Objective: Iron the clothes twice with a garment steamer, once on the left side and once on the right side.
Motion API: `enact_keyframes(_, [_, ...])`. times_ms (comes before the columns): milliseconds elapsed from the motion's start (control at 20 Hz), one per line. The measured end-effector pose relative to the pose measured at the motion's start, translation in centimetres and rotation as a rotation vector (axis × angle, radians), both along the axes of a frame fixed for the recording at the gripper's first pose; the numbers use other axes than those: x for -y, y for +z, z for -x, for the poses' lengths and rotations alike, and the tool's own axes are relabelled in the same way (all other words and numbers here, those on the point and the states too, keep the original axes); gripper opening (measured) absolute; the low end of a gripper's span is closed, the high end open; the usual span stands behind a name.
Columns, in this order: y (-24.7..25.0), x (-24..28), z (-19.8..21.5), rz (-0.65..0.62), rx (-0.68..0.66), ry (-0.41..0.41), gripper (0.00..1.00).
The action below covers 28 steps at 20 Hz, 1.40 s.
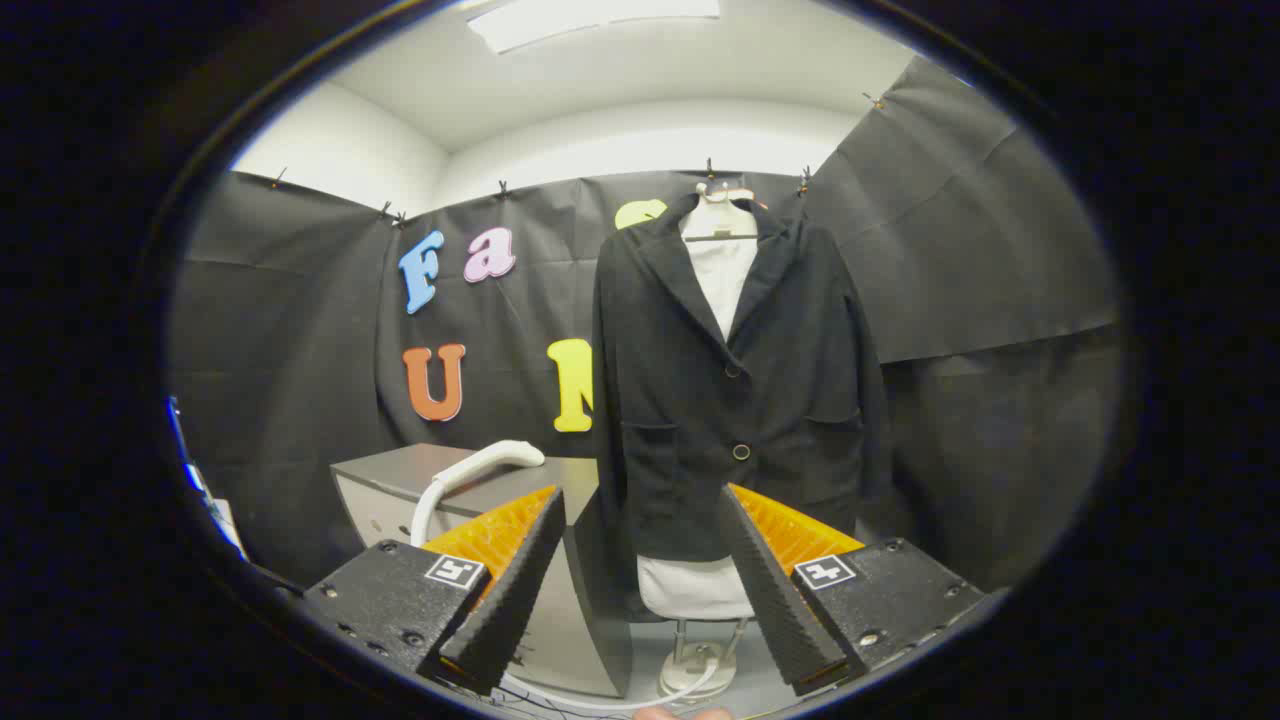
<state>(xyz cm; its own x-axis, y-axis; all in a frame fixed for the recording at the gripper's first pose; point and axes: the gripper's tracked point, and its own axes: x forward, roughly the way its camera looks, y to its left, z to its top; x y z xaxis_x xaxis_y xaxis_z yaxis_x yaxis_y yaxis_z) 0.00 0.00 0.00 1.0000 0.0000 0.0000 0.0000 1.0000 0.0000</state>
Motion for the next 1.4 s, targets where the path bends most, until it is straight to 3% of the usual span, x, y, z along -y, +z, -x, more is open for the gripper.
enact_keyframes(500, [-0.4, -0.1, 0.0, -0.011, -0.038, 0.025, 0.98])
enact_keyframes(950, [-1.0, -1.4, 0.2, -0.022, -0.139, 0.128, 0.98])
enact_keyframes(1400, [-2.0, -7.7, -3.6, -0.053, -0.285, 0.12, 0.98])
